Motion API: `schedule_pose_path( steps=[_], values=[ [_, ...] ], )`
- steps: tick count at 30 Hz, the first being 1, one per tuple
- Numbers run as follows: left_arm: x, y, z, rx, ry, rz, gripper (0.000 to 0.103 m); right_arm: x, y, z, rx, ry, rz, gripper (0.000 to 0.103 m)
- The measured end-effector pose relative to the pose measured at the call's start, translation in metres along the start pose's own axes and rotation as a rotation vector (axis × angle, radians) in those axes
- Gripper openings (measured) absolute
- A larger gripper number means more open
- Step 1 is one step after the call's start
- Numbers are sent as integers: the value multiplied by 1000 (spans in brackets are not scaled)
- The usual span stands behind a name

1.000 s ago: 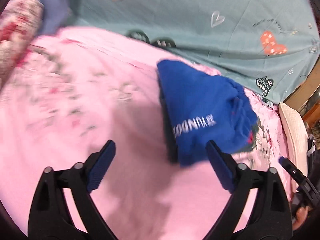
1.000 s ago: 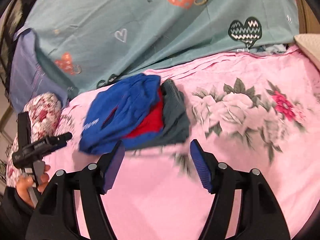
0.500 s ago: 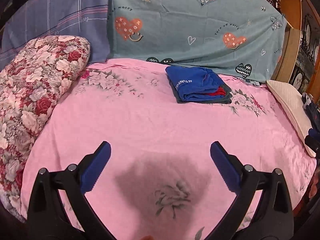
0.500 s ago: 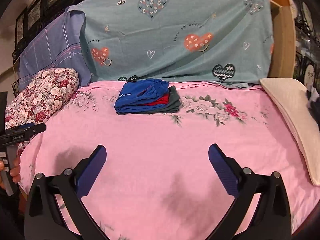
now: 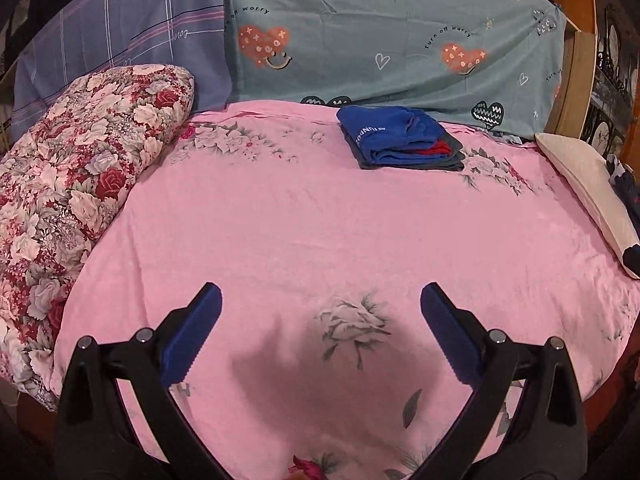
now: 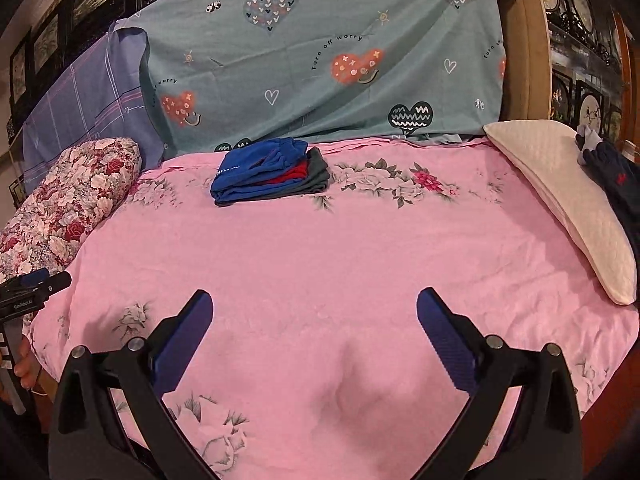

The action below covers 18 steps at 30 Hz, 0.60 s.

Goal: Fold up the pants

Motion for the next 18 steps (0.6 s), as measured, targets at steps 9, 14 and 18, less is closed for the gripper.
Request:
schedule_pose_path(
  steps=[9,14,18],
  values=[
    [-2,4,-1,-79,-26,25,101,3,-3,-1,1,1,6,102],
    [-2,3,-1,-76,-38,22,101,4,-3,0,0,7,3,102],
    [-2,0,-1,-73,-40,33,101,6,-1,3,-5,17,1,102]
  ],
)
Point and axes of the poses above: each gripper's, at about its wrist camera, not at the fingertips, and z roughly the way its jaws point, y to its left, x to its underside, the point moved 9 cm from there along z, roughly the way its jaws point, and after that the axes turned 3 degrees about -x, right-handed, at the moved point
